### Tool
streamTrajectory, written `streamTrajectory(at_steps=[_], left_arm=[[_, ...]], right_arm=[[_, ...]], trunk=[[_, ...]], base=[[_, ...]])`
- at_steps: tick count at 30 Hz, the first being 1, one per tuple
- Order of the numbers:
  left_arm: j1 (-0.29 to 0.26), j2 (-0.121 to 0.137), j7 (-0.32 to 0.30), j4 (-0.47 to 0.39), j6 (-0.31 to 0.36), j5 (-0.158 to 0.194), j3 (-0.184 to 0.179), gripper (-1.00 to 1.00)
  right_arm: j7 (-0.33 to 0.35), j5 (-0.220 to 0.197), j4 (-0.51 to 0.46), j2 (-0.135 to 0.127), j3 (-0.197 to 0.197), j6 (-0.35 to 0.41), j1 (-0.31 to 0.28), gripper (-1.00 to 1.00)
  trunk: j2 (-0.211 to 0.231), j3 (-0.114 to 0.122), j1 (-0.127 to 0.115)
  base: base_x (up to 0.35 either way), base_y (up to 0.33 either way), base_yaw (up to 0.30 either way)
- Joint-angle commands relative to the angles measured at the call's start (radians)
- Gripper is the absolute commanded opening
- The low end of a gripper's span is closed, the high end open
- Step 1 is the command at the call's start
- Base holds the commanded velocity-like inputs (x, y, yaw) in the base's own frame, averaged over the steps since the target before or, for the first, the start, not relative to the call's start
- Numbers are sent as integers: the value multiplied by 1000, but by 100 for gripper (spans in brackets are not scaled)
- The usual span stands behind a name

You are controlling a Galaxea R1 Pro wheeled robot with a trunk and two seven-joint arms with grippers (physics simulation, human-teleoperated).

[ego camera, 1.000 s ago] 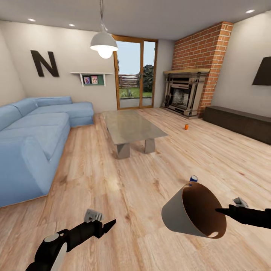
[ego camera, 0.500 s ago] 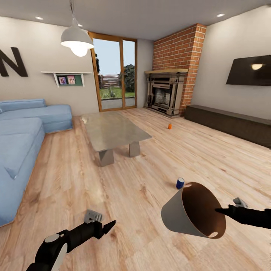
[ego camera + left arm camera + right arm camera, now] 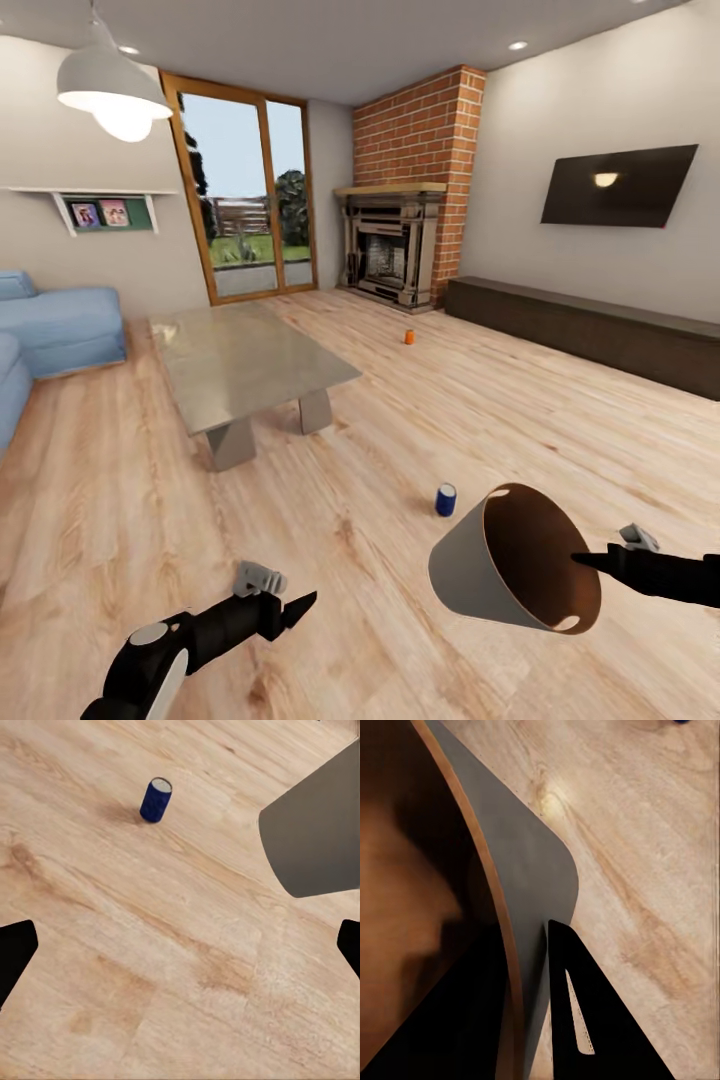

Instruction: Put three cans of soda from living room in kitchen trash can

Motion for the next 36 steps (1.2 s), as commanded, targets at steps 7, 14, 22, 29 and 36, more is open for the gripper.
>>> streamTrajectory(at_steps=[7,14,22,29,36], left_arm=[[0,0,1,5,0,0,0,100],[0,0,2,8,0,0,0,100],[0,0,2,8,0,0,0,100],[0,-5,2,8,0,0,0,100],[0,-6,0,8,0,0,0,100]], right_arm=[[6,-20,-19,2,0,16,-1,-100],[6,-20,-19,3,0,16,-1,-100],[6,-20,-19,3,0,17,-1,-100],[6,-19,-19,3,-1,17,-1,-100],[6,-19,-19,2,-1,17,-1,-100]], trunk=[[0,0,0],[0,0,0],[0,0,0],[0,0,0],[0,0,0]], base=[[336,0,-282],[336,0,-282],[336,0,-282],[336,0,-282],[336,0,-282]])
